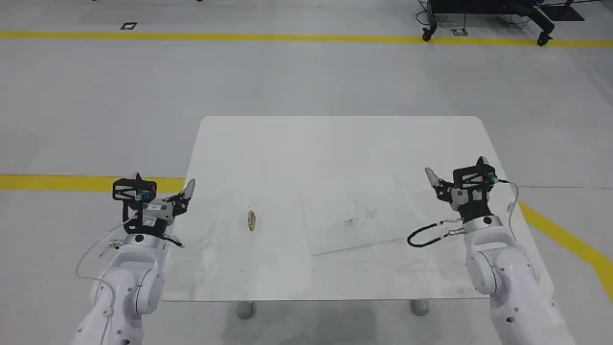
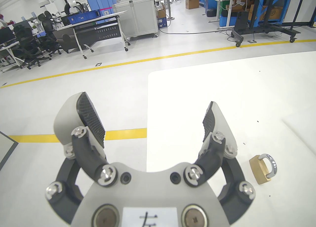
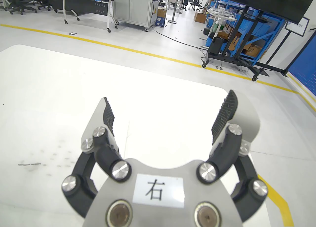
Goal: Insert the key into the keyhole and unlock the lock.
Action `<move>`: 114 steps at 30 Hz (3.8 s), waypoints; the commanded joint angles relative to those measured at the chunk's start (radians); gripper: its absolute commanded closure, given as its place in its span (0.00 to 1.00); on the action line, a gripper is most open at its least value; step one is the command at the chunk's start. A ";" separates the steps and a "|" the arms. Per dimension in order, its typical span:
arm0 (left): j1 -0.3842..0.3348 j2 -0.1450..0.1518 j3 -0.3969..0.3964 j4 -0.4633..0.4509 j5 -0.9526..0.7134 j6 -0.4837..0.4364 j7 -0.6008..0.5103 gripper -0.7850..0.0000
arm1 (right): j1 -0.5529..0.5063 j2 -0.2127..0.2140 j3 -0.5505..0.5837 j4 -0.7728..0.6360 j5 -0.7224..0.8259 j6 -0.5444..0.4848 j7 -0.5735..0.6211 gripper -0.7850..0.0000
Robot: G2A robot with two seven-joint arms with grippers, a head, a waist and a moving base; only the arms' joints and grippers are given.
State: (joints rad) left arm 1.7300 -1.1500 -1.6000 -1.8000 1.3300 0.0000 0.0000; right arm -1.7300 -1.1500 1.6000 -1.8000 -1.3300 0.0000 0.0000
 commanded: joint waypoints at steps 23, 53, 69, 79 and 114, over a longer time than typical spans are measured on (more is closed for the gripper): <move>0.000 0.000 0.000 0.000 0.000 0.000 0.000 0.00 | 0.173 0.011 -0.145 0.149 -0.097 -0.437 0.156 0.00; 0.000 0.000 0.000 0.000 0.000 0.000 0.000 0.00 | 0.613 0.062 -0.570 0.584 -0.433 -0.990 -0.142 0.67; 0.000 0.000 0.000 0.000 0.000 0.000 0.000 0.00 | 0.683 0.053 -0.565 0.685 -0.306 -0.973 -0.146 1.00; 0.000 0.000 0.000 0.000 0.000 0.000 0.000 0.00 | 0.651 0.066 -0.484 0.737 -0.080 -1.012 -0.333 1.00; -0.345 -0.012 0.239 0.151 -0.595 -0.624 -0.316 0.00 | 0.657 0.045 -0.811 0.773 0.687 -1.012 -0.590 1.00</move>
State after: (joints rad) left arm 1.4312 -1.1608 -1.3897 -1.6844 0.8199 -0.5894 -0.2472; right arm -1.0761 -1.1034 0.8023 -1.0256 -0.7070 -1.0123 -0.5652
